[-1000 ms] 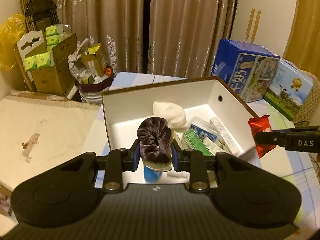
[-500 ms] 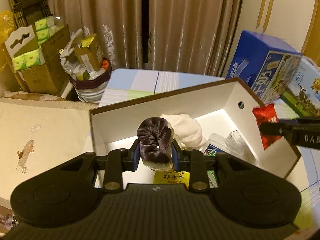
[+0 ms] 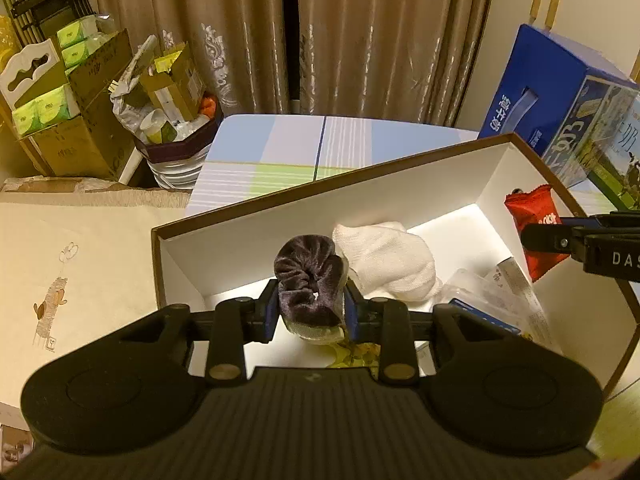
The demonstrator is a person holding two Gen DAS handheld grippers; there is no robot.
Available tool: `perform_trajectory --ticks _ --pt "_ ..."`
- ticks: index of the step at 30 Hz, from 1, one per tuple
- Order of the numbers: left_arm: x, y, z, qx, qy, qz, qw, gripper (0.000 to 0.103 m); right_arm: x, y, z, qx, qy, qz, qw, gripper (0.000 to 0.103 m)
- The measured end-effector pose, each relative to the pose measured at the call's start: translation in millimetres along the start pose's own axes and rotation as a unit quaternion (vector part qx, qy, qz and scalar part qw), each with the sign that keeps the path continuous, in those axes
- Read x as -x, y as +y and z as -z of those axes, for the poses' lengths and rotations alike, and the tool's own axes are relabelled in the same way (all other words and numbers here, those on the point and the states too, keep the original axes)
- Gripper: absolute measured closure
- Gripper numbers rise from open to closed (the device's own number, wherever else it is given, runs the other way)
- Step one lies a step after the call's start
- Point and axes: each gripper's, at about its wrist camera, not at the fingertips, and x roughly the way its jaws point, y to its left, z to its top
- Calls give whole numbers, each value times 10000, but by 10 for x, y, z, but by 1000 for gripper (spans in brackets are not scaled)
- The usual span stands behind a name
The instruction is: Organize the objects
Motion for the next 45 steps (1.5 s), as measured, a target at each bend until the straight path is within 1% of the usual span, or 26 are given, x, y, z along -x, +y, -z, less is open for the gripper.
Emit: perform_trajectory --ticks 3,5,6,7,13,15,17,19,21,22,24,26,30,32,35,39,45 --pt "-42 2 -17 -11 12 1 10000 71 -39 -20 -15 -55 21 -12 10000 80" --pt "-48 -11 -26 -43 -13 50 10000 54 -55 -41 -26 -112 16 -31 9999 80" --pt "-44 -16 -29 -39 -40 83 9999 50 -60 -50 -34 -123 7 -43 9999 80" --pt "-43 -21 -32 -44 -50 115 9999 43 -63 -50 -48 -130 -1 -47 9999 80" --pt "-9 -4 -53 -36 -113 133 9998 29 -113 -36 -102 -75 -41 -54 9999 80" --pt "6 3 -57 -11 -126 140 9998 27 -133 -24 -129 -64 -49 -64 9999 80" --pt "31 19 -51 20 -146 150 9998 22 -142 -13 -148 -59 -111 -41 9999 75" --pt "68 28 -44 27 -179 153 9997 18 -119 2 -158 2 -209 -67 9998 59" --pt "116 38 -30 37 -218 148 9996 16 -82 15 -152 11 -266 -106 9996 56" --pt "140 41 -24 47 -236 142 9996 13 -69 16 -146 1 -269 -100 9996 55" --pt "195 54 -11 81 -274 119 9995 12 -33 11 -122 -38 -264 -71 9996 54" --pt "262 62 5 131 -319 120 9993 6 23 -5 -92 -97 -256 -110 9996 53" --pt "426 60 62 198 -429 166 9987 5 191 -18 8 -184 -250 -192 9993 52" --pt "533 38 101 204 -516 171 9983 3 291 -24 66 -237 -263 -185 9992 50" --pt "710 -7 169 195 -653 198 9975 1 454 -13 165 -259 -285 -173 9991 45" --pt "944 -103 300 147 -837 110 9963 1 681 23 302 -293 -341 -181 9988 42" --pt "1276 -298 586 8 -1004 13 9949 1 1029 99 566 -190 -421 -120 9989 41"
